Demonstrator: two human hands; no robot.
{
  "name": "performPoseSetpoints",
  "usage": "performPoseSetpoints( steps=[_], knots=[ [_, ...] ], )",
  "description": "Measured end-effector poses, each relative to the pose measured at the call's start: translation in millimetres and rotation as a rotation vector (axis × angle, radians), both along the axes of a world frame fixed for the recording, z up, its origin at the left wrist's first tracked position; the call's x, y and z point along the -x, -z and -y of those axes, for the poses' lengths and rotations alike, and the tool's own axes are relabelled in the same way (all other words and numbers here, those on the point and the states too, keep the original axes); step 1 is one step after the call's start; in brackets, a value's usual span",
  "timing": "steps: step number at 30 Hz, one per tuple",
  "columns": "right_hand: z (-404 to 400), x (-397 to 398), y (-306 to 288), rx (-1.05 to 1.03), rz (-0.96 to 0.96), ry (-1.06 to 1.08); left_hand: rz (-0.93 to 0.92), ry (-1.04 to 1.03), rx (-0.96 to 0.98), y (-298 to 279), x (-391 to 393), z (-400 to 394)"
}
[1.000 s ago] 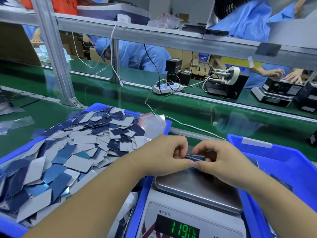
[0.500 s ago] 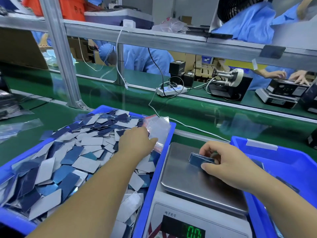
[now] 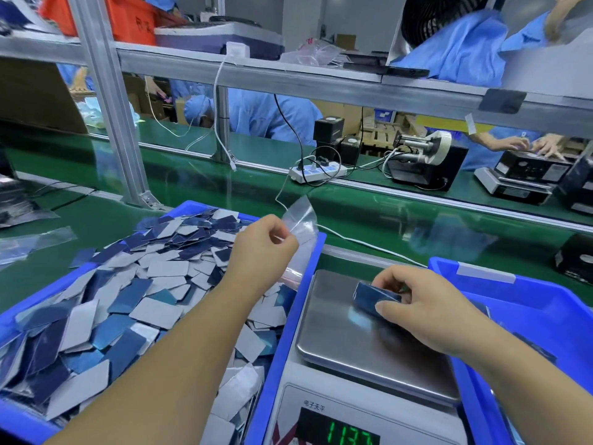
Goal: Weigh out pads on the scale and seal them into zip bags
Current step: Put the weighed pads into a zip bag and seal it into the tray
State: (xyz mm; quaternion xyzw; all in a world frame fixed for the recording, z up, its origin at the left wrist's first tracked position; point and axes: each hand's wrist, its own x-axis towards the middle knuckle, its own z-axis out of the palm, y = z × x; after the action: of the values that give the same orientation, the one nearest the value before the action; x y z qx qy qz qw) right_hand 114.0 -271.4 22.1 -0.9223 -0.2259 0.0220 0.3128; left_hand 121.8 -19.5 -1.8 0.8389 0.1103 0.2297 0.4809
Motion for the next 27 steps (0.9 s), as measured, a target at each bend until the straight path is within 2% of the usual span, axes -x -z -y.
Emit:
performPoseSetpoints(
  steps=[4, 7, 14, 18, 21, 27],
  knots=[
    [-2, 2, -4, -0.560, -0.272, 0.016, 0.075, 0.274, 0.220, -12, 14, 24],
    [-4, 4, -7, -0.764, -0.347, -0.003, 0.081, 0.414, 0.378, -14, 20, 39],
    [-9, 7, -7, -0.894, -0.281, 0.024, 0.011, 0.525, 0.545, -20, 27, 51],
    [-8, 8, -6, -0.962, -0.231, -0.017, -0.191, 0.553, 0.783, -21, 29, 52],
    [-8, 9, -6, -0.952, -0.228, -0.069, -0.256, 0.586, 0.739, -20, 30, 52],
    [-6, 8, -5, -0.856, -0.235, -0.116, -0.212, 0.723, 0.561, -21, 30, 48]
  ],
)
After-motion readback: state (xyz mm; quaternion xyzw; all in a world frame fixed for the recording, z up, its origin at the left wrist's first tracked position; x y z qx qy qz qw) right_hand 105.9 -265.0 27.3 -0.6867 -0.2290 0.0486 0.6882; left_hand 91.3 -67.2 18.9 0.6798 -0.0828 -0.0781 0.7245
